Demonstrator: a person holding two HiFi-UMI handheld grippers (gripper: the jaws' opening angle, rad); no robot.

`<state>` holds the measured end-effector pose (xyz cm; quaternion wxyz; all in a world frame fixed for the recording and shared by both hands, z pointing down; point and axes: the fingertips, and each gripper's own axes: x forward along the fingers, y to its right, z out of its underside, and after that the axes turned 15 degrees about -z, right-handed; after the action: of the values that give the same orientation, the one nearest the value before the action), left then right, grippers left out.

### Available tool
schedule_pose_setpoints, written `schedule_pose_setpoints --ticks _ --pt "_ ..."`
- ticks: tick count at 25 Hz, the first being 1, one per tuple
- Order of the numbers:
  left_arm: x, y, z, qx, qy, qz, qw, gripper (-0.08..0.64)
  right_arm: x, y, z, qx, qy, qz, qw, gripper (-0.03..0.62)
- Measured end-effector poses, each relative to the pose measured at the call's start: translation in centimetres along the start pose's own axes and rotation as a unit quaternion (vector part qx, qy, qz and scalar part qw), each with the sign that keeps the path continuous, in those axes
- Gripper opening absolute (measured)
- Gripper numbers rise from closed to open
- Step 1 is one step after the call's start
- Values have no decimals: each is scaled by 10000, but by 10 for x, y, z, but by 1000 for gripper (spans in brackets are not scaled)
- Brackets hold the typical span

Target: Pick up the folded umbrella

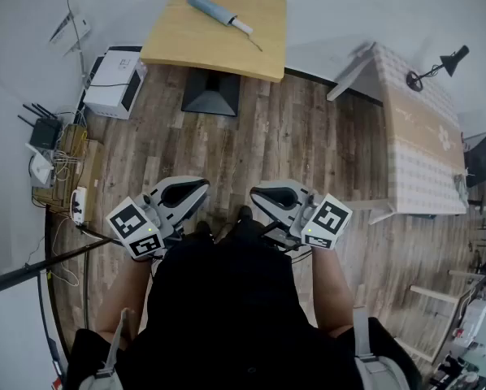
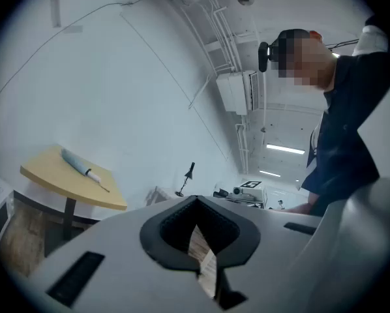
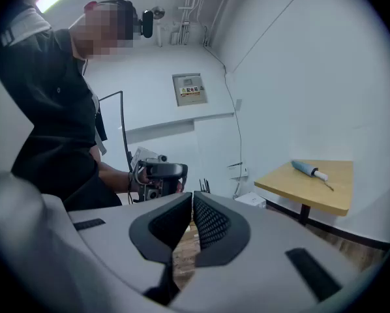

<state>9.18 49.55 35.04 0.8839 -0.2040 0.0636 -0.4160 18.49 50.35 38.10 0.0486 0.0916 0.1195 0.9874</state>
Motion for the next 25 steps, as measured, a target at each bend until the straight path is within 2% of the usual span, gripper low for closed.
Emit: schedule_pose_setpoints --ticks 3,6,9,11,18,25 --pt "7 0 1 84 -124 140 9998 11 3 3 -11 23 197 38 9998 20" --pt "9 6 5 155 -186 276 9993 11 5 3 -12 -60 37 140 9999 20" --pt "9 5 1 -197 -64 428 9989 11 7 0 0 -273 -582 258 9976 20" --pt "10 0 -8 -500 128 509 9974 11 7 -2 4 -341 -787 296 9959 20" --pt "8 -18 -15 -601 223 422 9971 11 -4 7 -8 -301 -387 667 9966 20" --pt "2 -23 -3 -740 152 435 9962 11 -29 24 -28 -257 52 1498 9884 20"
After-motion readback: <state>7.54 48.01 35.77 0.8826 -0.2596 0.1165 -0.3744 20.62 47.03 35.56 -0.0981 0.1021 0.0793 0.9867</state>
